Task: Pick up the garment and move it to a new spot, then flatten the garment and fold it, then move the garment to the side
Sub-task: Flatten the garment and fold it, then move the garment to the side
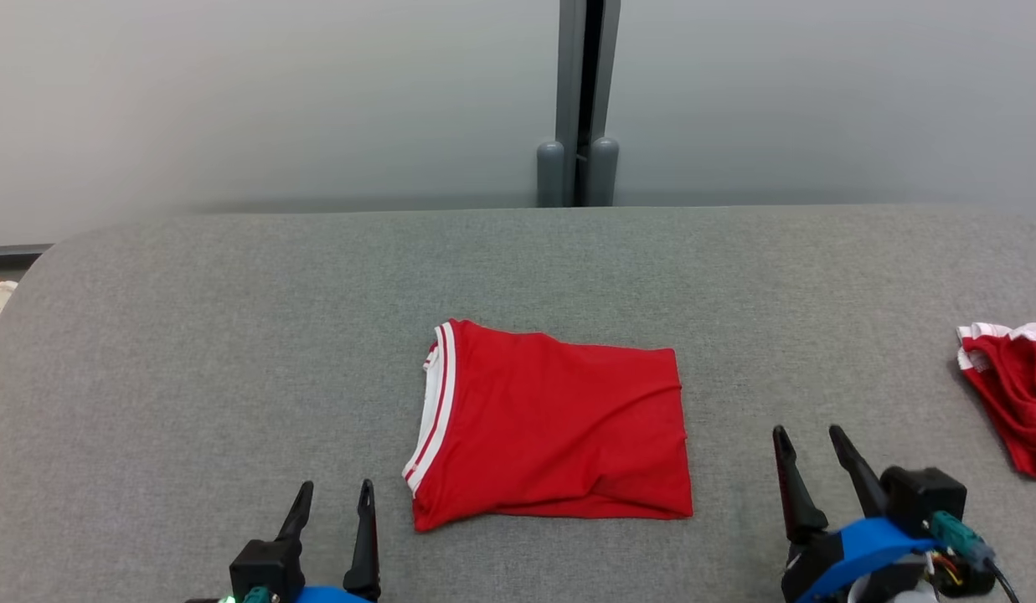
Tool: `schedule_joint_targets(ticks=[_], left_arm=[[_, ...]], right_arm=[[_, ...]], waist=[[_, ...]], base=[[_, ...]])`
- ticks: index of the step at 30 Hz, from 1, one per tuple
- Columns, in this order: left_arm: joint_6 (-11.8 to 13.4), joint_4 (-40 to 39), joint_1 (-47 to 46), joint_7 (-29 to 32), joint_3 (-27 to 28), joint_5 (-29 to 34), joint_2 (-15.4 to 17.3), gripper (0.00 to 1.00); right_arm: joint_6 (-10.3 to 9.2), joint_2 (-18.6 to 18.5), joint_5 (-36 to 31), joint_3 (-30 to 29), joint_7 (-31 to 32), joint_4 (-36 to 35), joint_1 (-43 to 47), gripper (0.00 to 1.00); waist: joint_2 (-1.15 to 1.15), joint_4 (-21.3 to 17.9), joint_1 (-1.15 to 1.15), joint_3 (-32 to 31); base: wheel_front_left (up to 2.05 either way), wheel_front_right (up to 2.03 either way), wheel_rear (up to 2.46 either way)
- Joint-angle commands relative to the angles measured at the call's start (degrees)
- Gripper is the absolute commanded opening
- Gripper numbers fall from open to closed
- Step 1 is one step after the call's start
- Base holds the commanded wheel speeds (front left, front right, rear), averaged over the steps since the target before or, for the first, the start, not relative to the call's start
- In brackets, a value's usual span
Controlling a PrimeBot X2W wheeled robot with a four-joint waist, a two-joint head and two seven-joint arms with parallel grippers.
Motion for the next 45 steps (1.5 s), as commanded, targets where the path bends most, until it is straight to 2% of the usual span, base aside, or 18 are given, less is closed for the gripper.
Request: schedule_joint_targets(ticks=[1, 9, 19, 28, 33, 36, 40, 41, 42, 43, 45], left_arm=[[0.39, -0.54, 0.86, -0.14, 0.14, 0.00, 0.00, 1.00], [0.64, -1.15, 2.94, -0.14, 0.83, 1.25, 0.03, 1.00], [0.20, -1.13, 2.75, -0.14, 0.44, 1.23, 0.02, 1.00], [-0.46, -0.56, 0.68, -0.14, -0.94, 1.46, 0.02, 1.00], [-0.75, -0.18, 0.23, -0.14, -1.24, 1.75, 0.02, 1.00], [-0.80, 0.14, 0.05, -0.14, -1.56, 1.36, 0.03, 1.00], [-0.79, 0.38, -0.07, -0.14, -2.17, 1.05, 0.01, 1.00], [-0.71, 0.44, 0.00, -0.14, -2.25, 0.97, 0.02, 1.00], [-0.62, 0.43, 0.07, -0.14, -2.23, 0.89, 0.01, 1.00], [-0.50, 0.34, 0.25, -0.14, -2.04, 0.83, 0.01, 1.00], [-0.43, 0.14, 0.87, -0.14, -1.57, 0.86, 0.01, 1.00]], right_arm=[[0.00, -0.09, -0.10, -0.61, -0.16, 0.55, 1.53, 1.00], [0.00, -0.08, -1.11, -2.32, -0.16, 2.06, 3.97, 1.00], [0.00, -0.09, 0.52, -1.69, -0.16, 3.94, 4.01, 1.00], [0.00, -0.11, 0.84, 2.28, -0.16, 10.19, -7.30, 1.00], [0.00, -0.11, 0.56, 3.04, -0.16, 14.87, -12.36, 1.00], [0.00, -0.10, -0.66, 3.00, 0.41, 21.02, -14.51, 1.00], [0.00, -0.11, -0.23, 4.09, 4.42, 29.77, -15.73, 1.00], [0.00, 0.00, 0.22, 4.97, 4.79, 31.23, -15.38, 0.51], [0.01, 0.17, 1.10, 5.69, 4.47, 32.15, -15.25, 0.12], [0.01, 0.18, 1.57, 6.19, 4.10, 32.73, -15.38, 0.00], [-0.01, 0.09, 1.74, 6.28, 2.58, 33.37, -16.02, 0.00]], waist=[[0.00, -0.63, 0.00, -0.52], [0.00, -1.07, 0.00, -0.93], [0.00, 0.33, 0.00, -0.37], [0.00, 4.61, 0.00, 2.65], [0.00, 6.68, 0.00, 3.46], [0.00, 8.20, 0.00, 3.86], [0.00, 9.51, 0.00, 4.01], [0.00, 9.62, 0.00, 3.97], [0.00, 9.64, 0.00, 3.91], [0.00, 9.44, 0.00, 3.80], [0.00, 8.52, 0.00, 3.38]], base=[[0.00, 0.00, 0.00], [0.00, 0.00, 0.00], [0.00, 0.00, 0.00], [0.00, 0.00, 0.00], [0.00, 0.00, 0.00], [0.00, 0.00, 0.00], [0.00, 0.00, 0.00], [0.00, 0.00, 0.00], [0.00, 0.00, 0.00], [0.00, 0.00, 0.00], [0.00, 0.00, 0.00]])
